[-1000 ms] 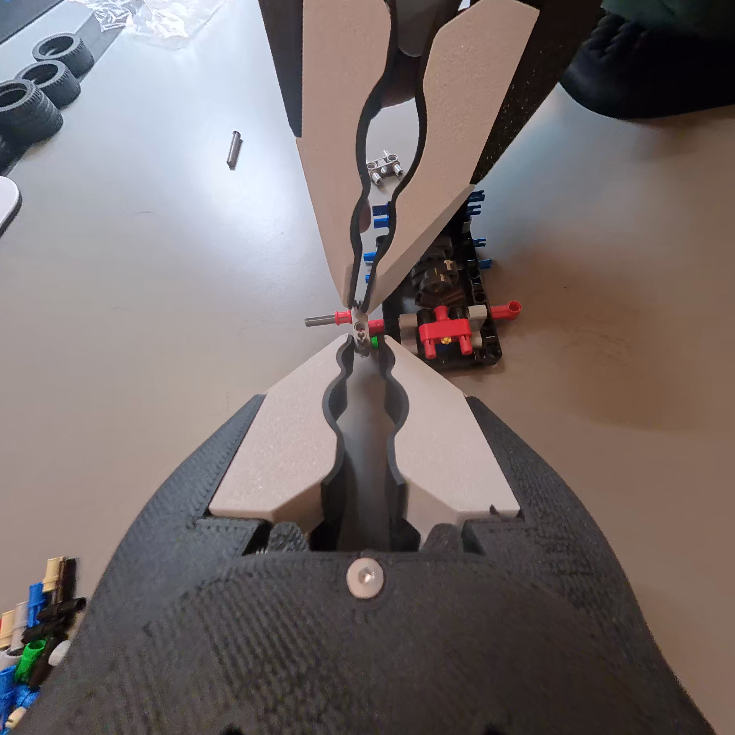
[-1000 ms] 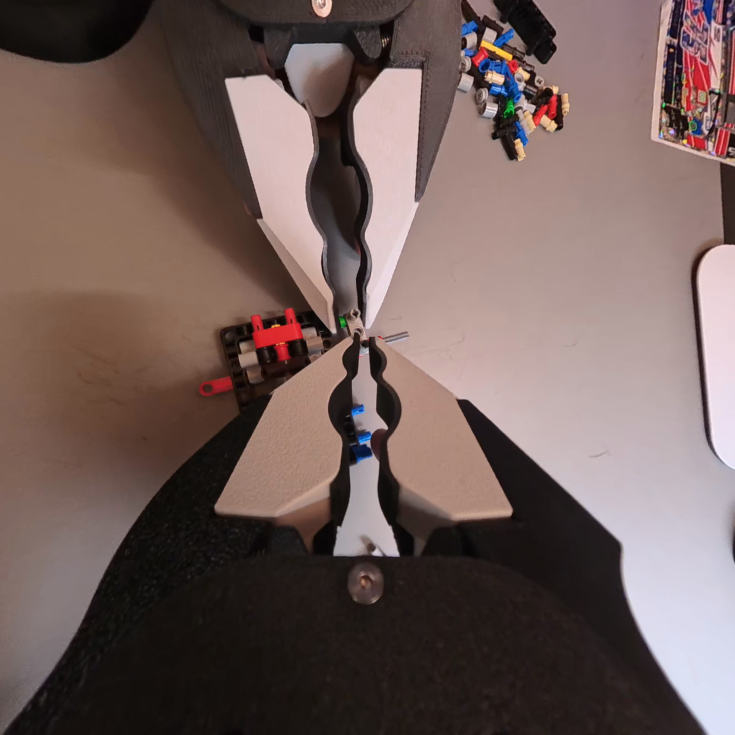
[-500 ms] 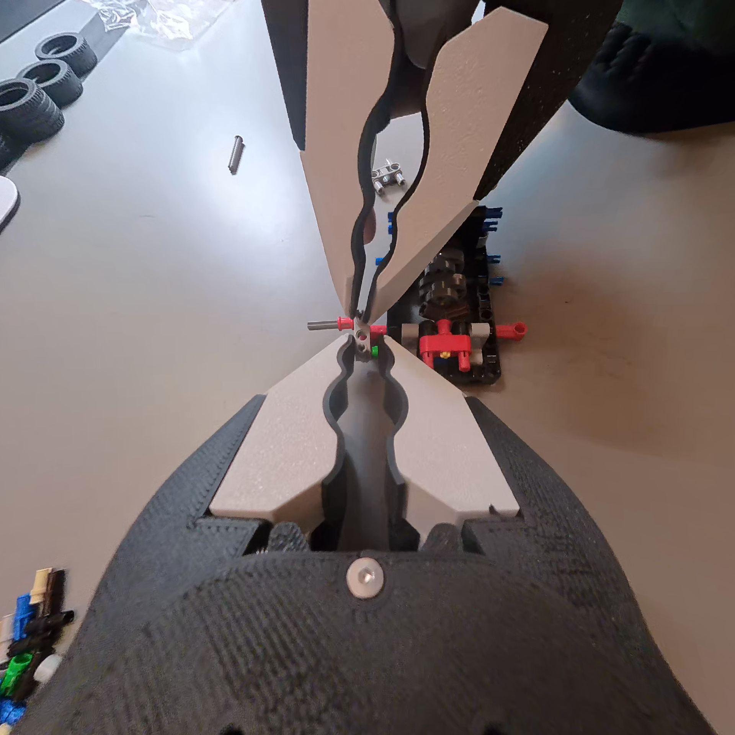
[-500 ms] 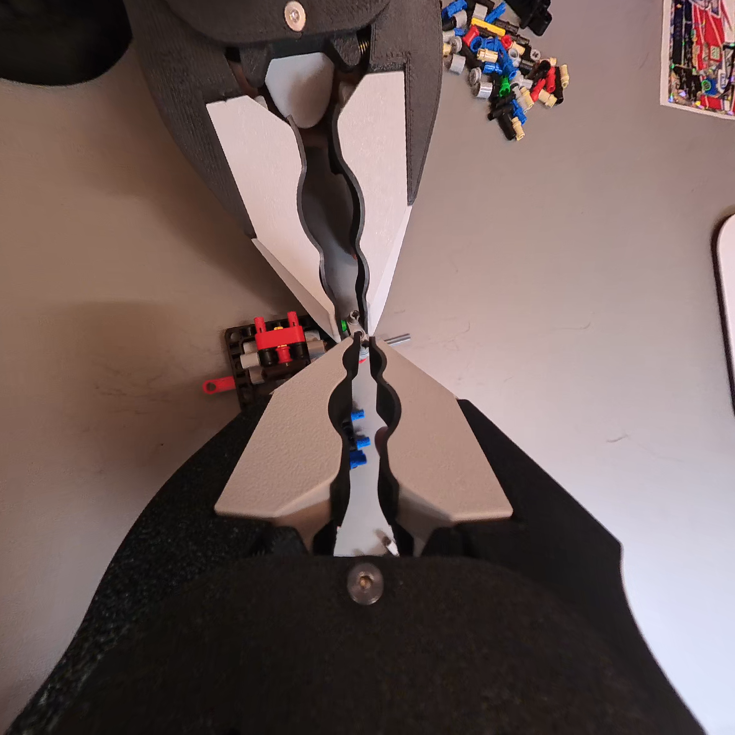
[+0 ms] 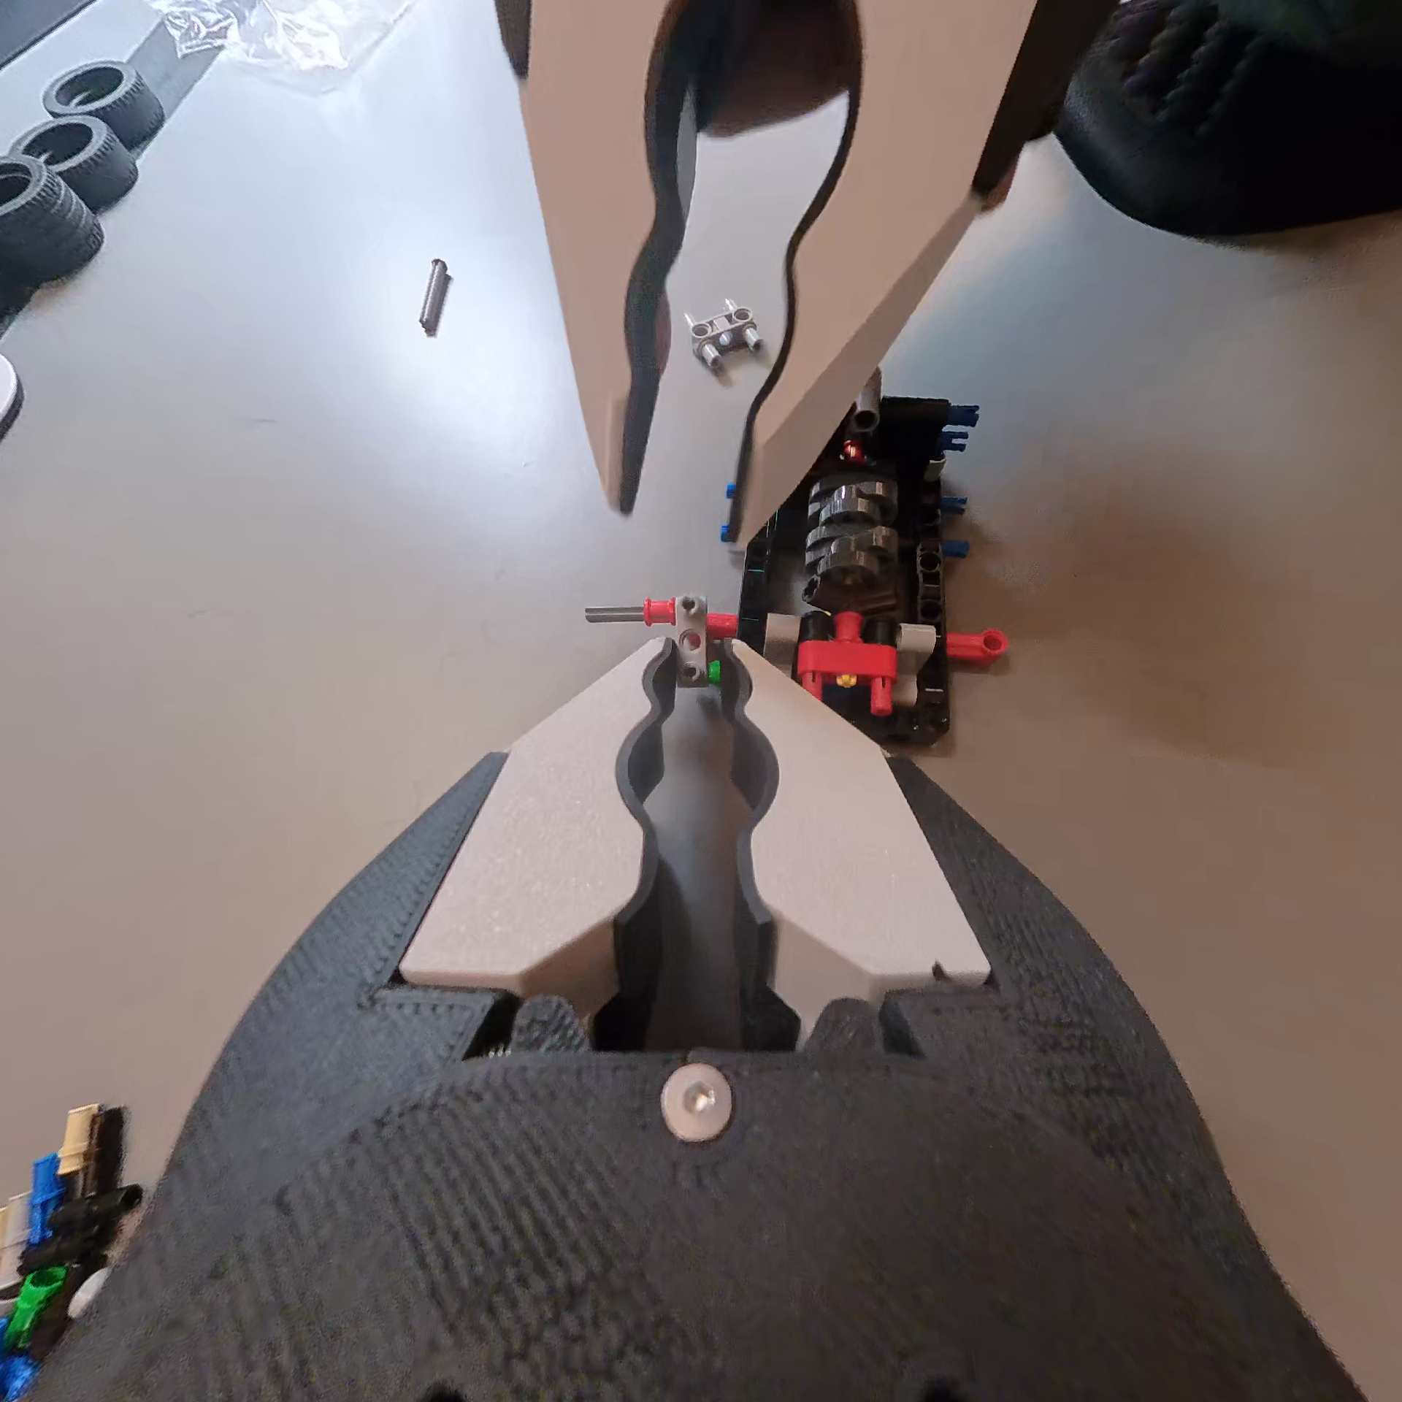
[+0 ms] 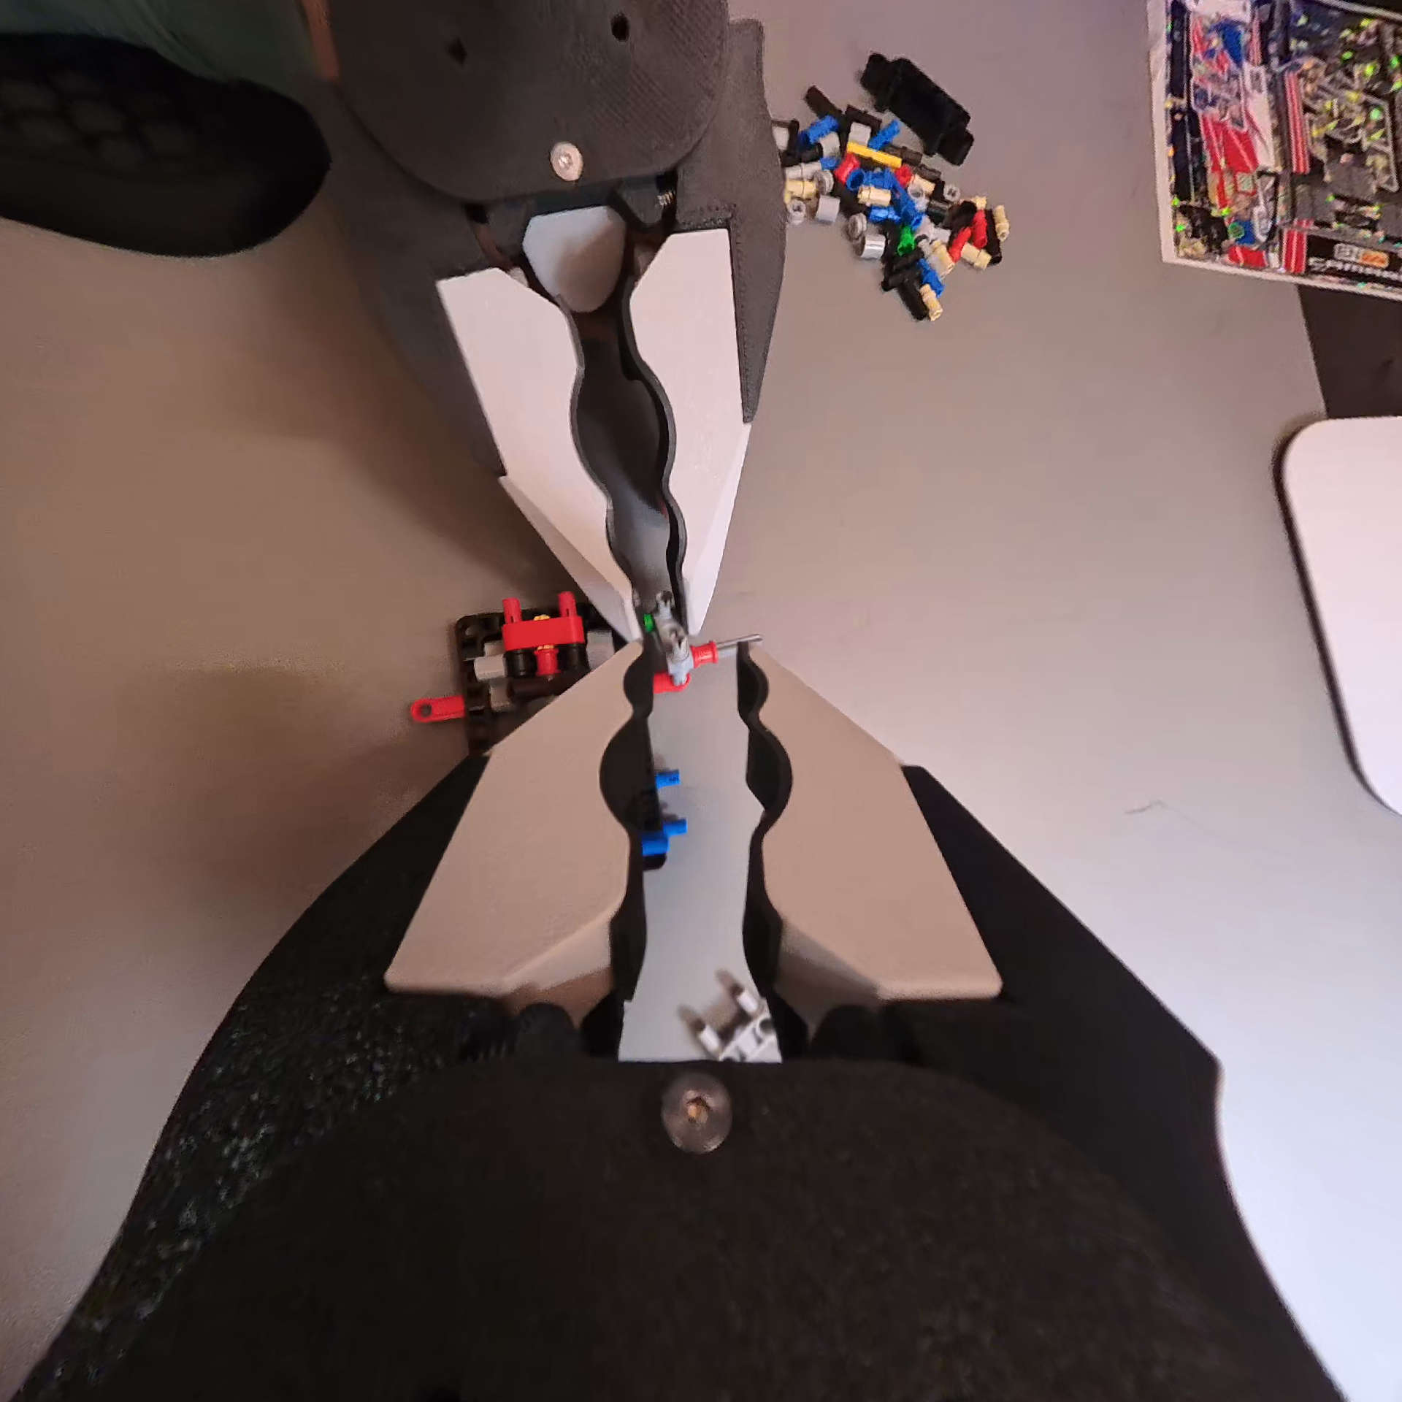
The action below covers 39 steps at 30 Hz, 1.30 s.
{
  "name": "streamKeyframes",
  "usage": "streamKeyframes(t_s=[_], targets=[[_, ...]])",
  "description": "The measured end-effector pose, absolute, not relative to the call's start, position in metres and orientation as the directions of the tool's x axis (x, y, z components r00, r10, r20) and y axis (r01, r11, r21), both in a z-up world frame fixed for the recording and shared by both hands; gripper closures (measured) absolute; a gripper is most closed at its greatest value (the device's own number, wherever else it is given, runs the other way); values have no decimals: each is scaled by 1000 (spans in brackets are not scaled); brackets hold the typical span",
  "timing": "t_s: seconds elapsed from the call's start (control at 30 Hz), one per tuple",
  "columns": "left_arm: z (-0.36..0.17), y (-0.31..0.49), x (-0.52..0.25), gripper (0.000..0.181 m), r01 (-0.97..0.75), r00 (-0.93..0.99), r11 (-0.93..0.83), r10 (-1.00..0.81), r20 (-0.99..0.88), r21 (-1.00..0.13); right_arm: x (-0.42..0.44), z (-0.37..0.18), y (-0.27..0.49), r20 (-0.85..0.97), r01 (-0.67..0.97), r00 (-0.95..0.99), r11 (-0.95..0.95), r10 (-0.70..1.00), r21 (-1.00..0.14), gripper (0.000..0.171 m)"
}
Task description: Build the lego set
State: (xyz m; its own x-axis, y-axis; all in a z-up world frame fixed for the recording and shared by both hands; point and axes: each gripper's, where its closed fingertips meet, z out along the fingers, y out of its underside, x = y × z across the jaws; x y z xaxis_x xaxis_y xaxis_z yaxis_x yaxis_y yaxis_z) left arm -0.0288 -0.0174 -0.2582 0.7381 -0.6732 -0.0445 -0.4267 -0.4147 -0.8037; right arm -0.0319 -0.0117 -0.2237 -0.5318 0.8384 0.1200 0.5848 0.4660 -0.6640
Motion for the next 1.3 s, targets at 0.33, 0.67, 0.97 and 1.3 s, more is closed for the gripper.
streamKeyframes(t_s=[0.33, 0.67, 0.97, 1.3], targets=[[-257, -20, -28, 172, -481, 692, -402, -719, -56, -779, 1, -256, -26, 123, 610, -639, 597, 760, -521, 116], [-256, -24, -29, 172, -539, 635, -467, -772, 26, -701, 1, -261, -34, 39, 617, -662, 574, 749, -538, 137], [-255, -21, -26, 169, -541, 612, -486, -787, 76, -686, 1, -261, -37, 33, 602, -685, 591, 727, -537, 147], [-258, -15, -30, 174, -531, 647, -520, -759, 76, -670, -1, -261, -34, 60, 594, -682, 599, 729, -537, 145]])
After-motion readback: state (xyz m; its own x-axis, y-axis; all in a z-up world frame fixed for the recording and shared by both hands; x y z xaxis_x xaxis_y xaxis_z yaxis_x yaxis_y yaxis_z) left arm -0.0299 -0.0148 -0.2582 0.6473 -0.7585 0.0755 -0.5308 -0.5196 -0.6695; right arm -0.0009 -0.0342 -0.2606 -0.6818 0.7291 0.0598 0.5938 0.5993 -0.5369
